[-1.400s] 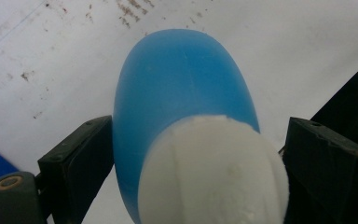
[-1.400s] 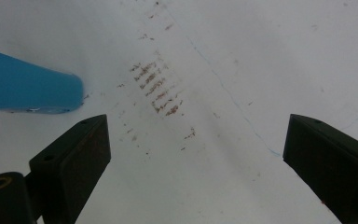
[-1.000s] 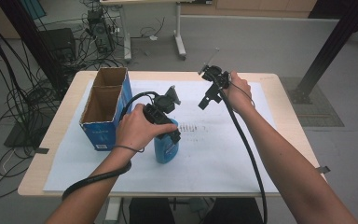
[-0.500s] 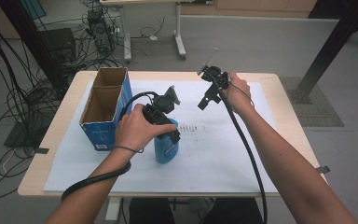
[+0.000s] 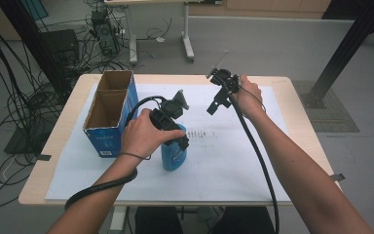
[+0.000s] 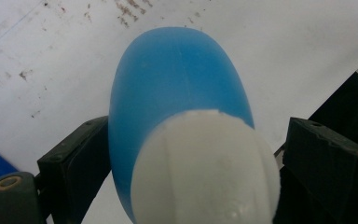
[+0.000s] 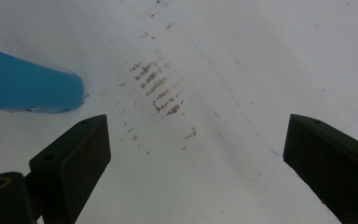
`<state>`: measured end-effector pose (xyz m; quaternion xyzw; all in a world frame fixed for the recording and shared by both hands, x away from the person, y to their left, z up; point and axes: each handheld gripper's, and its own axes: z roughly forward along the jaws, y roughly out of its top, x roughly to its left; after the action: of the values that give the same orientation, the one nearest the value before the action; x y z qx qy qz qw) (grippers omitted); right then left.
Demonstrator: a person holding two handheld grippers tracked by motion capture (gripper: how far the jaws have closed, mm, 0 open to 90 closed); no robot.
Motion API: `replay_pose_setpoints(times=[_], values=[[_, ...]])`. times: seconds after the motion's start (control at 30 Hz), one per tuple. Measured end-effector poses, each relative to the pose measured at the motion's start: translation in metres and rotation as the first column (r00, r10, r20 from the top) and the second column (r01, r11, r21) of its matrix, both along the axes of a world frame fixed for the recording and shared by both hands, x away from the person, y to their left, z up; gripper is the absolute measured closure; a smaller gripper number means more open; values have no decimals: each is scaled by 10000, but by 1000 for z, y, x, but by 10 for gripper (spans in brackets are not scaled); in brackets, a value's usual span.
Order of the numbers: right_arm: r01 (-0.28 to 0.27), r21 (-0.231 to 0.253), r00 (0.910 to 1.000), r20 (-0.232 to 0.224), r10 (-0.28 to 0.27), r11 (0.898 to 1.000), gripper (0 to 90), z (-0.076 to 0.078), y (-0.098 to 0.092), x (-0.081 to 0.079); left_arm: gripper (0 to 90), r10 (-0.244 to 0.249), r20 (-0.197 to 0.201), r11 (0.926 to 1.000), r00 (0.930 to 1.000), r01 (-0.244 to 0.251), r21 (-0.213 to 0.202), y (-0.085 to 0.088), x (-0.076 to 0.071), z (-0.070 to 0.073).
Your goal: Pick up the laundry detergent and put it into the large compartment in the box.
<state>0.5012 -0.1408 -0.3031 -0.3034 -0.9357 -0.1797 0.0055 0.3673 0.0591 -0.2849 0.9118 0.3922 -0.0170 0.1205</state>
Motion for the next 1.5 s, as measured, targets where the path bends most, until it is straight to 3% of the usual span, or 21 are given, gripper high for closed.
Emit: replay_pose_setpoints(times=[1.5], values=[[53, 16, 10000, -30, -53, 10000, 72, 1, 0, -1, 135, 125, 112, 9999, 9999, -126, 117, 3, 2, -1]])
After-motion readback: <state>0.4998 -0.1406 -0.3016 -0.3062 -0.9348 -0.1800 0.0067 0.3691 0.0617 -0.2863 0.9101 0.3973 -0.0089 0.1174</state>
